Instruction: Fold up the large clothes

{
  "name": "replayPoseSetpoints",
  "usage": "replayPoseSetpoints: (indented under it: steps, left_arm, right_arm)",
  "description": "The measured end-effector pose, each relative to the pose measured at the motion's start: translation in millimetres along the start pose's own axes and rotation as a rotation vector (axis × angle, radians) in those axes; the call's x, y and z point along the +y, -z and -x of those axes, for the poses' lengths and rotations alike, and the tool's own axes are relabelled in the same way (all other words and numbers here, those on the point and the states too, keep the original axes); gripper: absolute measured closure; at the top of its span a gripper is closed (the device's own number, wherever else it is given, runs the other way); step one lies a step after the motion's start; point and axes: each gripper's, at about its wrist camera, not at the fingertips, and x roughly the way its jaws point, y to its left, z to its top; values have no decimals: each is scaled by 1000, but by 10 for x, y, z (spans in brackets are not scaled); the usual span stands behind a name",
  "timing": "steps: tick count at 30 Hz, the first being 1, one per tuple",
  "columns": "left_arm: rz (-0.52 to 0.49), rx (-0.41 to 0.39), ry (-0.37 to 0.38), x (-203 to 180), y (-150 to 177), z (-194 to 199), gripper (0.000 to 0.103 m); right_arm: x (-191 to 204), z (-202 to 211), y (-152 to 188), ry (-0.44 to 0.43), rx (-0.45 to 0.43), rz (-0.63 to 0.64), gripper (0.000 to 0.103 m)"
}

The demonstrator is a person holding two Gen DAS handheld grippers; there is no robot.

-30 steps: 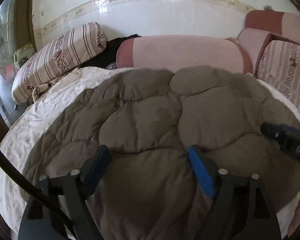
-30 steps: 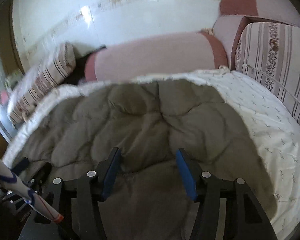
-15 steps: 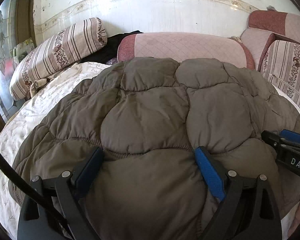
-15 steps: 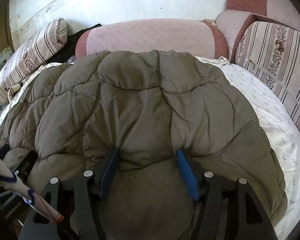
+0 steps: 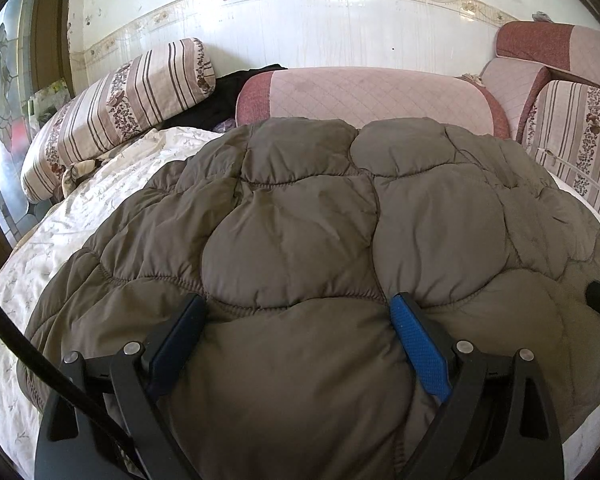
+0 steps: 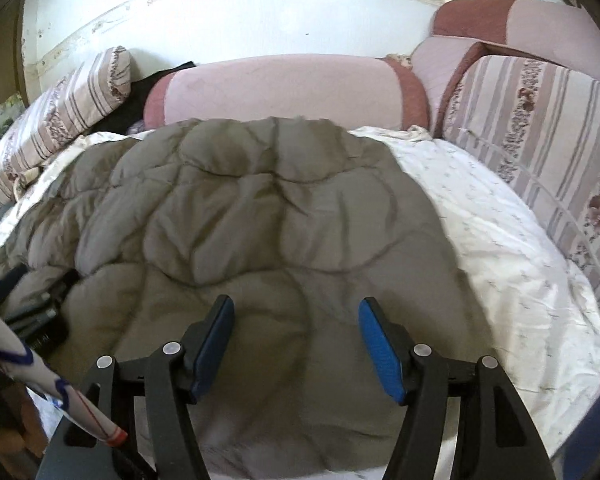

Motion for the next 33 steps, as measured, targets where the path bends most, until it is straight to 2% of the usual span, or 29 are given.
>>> replayPoseSetpoints:
  steps: [3,13,16,19,22,25,27,30,33]
  left_arm:
    - [-4,-3,-3,-10,6,5,10]
    - [12,-1,9,30,-14,60,10]
    - [12,-33,-16,95,-32,230,10]
    - [18,-82,-65,241,-27,463,10]
    - [41,-93,-133,453,-2,631,10]
    - [83,-42,-179,711,67,647,10]
    - [122,32,-192,871,137,535,10]
    - [162,142,-160,1001,206,306,9]
    - [160,145,-161,991,195,227,9]
  right_arm:
    - [-117,-14,50,33,21,-6,34]
    - [-144,-178,69,35,89,-11,32]
    - [-115,-159,67,46,83,-6,32]
    - [-95,-116,69,58,69,1,32]
    - [-84,-5,88,64,45,-1,32]
    - [-49,149,124,50,26,-10,32]
    - [-20,232,154,39,18,-16,32]
    - [97,289,218,40,24,5,32]
    - [144,146,269,43,76,17,32]
